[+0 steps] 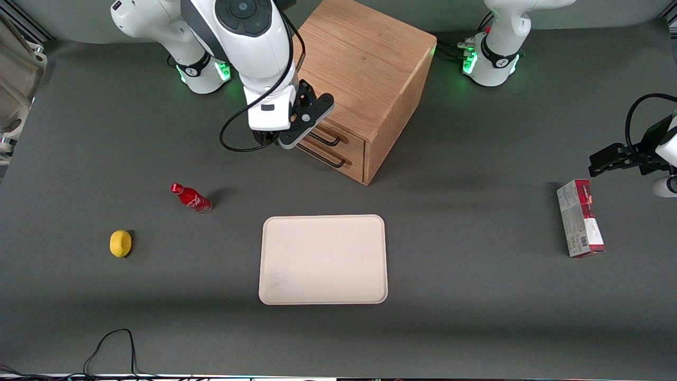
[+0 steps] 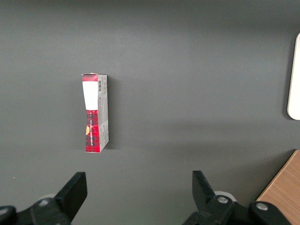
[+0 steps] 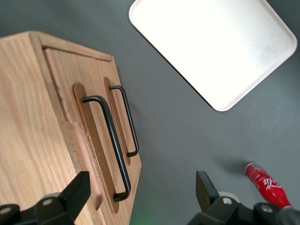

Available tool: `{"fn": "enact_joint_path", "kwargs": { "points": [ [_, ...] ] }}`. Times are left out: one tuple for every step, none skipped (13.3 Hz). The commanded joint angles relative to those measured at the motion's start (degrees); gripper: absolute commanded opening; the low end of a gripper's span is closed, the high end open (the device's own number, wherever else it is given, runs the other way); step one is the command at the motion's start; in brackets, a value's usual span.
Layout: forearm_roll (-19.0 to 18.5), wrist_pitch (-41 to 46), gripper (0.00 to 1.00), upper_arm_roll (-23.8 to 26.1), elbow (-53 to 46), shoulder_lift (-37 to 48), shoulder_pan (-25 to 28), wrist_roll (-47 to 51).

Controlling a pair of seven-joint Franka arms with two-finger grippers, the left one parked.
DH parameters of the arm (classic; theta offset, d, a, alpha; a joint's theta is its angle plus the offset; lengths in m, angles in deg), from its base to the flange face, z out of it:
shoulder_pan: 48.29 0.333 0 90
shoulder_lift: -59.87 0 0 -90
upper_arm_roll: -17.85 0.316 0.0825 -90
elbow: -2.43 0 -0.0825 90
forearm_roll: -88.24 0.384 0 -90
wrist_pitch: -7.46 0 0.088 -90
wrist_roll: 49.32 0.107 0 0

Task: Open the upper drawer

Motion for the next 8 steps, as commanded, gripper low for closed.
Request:
{"fn": "enact_joint_path", "kwargs": {
  "points": [
    [2.1, -1.5, 1.00, -1.3, 3.7, 2.5, 0.1, -6.4],
    [3.7, -1.5, 1.00, -1.5, 4.1, 3.0, 0.0, -7.3],
    [4.7, -1.7, 1.00, -1.6, 4.8, 3.3, -0.3, -8.6],
    [5.8, -2.2, 1.00, -2.2, 5.4, 3.7, -0.3, -9.9],
    [8.2, -2.8, 1.00, -2.9, 6.6, 4.4, -0.3, -11.6],
    [10.4, -3.7, 1.00, -3.7, 8.0, 5.1, -0.2, -13.3],
    [11.1, -4.3, 1.00, -4.1, 9.2, 5.8, -0.2, -13.4],
    [11.2, -5.3, 1.00, -4.1, 9.9, 5.8, -0.2, -13.4]
  ]
}}
